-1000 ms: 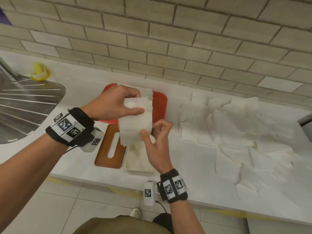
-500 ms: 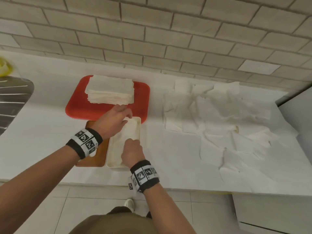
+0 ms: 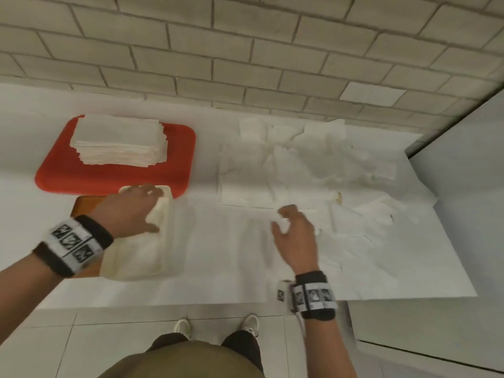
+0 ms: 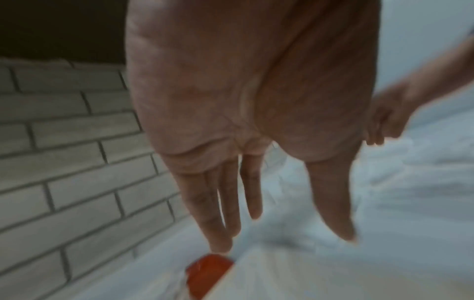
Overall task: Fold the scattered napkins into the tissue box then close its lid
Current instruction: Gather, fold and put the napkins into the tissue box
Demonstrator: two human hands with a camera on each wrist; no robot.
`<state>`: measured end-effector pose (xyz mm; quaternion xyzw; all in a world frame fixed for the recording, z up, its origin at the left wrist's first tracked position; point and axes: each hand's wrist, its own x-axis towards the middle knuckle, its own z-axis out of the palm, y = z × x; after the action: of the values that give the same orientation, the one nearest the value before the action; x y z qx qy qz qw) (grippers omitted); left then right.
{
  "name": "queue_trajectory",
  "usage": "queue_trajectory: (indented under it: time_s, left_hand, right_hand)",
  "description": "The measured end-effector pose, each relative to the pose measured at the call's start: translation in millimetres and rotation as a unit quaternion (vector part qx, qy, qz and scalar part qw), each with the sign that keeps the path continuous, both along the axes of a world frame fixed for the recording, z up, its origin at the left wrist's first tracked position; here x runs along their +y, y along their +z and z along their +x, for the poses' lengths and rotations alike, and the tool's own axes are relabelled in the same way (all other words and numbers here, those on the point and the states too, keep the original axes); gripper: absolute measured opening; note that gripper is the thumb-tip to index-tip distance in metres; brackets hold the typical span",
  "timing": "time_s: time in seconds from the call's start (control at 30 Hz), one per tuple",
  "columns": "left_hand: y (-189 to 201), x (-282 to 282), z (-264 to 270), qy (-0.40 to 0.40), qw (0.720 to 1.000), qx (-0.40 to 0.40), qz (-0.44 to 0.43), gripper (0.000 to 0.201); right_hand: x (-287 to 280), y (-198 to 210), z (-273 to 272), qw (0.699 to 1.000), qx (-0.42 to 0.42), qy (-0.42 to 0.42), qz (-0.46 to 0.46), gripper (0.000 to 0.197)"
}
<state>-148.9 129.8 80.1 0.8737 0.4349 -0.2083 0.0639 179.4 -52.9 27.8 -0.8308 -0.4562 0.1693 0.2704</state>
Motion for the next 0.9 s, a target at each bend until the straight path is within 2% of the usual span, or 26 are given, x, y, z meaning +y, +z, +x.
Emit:
queue_trajectory:
  time_s: [0.07, 0.1, 0.13, 0.2, 0.23, 0.27, 0.37, 0.47, 0.5, 0.6, 0.63, 0.77, 0.83, 0.9]
  left_hand:
    - [22.4, -14.9, 22.4, -0.004, 0.990, -0.116, 0.078, 0.063]
    - [29.6, -25.7, 40.3, -0.003, 0.980, -0.183, 0.082, 0.052]
    - [32.8, -37.4, 62.3, -0.008, 0.970, -0.235, 0.068, 0.045]
    - [25.9, -58.9, 111.9, -0.030, 0.960, -0.276, 0.018, 0.040]
    - [17.2, -69.5, 139.2, -0.041, 0.962, -0.271, -0.014, 0.039]
    - [4.9, -79.0, 166.2, -0.054, 0.964, -0.257, -0.045, 0.039]
    - [-37.5, -104.8, 246.5, -0.092, 0.963, -0.228, -0.111, 0.038]
    - [-72.9, -115.5, 314.9, -0.086, 0.959, -0.239, -0.129, 0.037]
    - [-84.1, -114.7, 332.0, -0.084, 0.960, -0.239, -0.119, 0.041]
    - [-115.4, -104.6, 362.2, -0.104, 0.972, -0.203, -0.058, 0.067]
    - [-123.2, -100.7, 367.8, -0.103, 0.975, -0.189, -0.047, 0.069]
    - [-136.3, -89.8, 384.1, -0.122, 0.975, -0.186, 0.003, 0.046]
    - [-134.0, -92.7, 393.0, -0.149, 0.965, -0.217, 0.013, 0.049]
    - [-132.8, -98.9, 401.3, -0.196, 0.952, -0.237, -0.001, 0.065]
  right_hand:
    - [-25.9, -17.6, 73.6, 0.994, -0.097, -0.011, -0.055, 0.060]
    - [-36.3, -25.5, 107.6, 0.986, -0.141, -0.007, -0.085, 0.076]
    - [-44.7, -32.2, 137.2, 0.977, -0.177, -0.001, -0.118, 0.091]
    - [-53.5, -45.1, 184.1, 0.958, -0.228, 0.020, -0.175, 0.110]
    - [-55.0, -50.6, 203.7, 0.953, -0.239, 0.034, -0.182, 0.111]
    - [-53.3, -54.2, 220.0, 0.954, -0.237, 0.043, -0.176, 0.103]
    - [-46.5, -49.8, 253.8, 0.975, -0.186, 0.062, -0.108, 0.051]
    - [-40.2, -26.4, 276.8, 0.997, -0.077, 0.019, -0.025, 0.016]
    - [-39.4, -18.3, 282.7, 0.999, -0.047, 0.003, -0.006, 0.015]
    - [-48.5, 3.8, 299.7, 0.999, -0.024, -0.013, 0.024, 0.052]
    - [-55.1, 10.6, 303.4, 0.999, 0.005, -0.017, 0.042, 0.057]
    - [-83.9, 17.7, 308.3, 0.992, 0.093, -0.052, 0.061, 0.059]
    - [-98.5, 7.6, 310.9, 0.987, 0.132, -0.069, 0.064, 0.062]
    - [-109.9, -1.8, 310.2, 0.981, 0.146, -0.097, 0.077, 0.061]
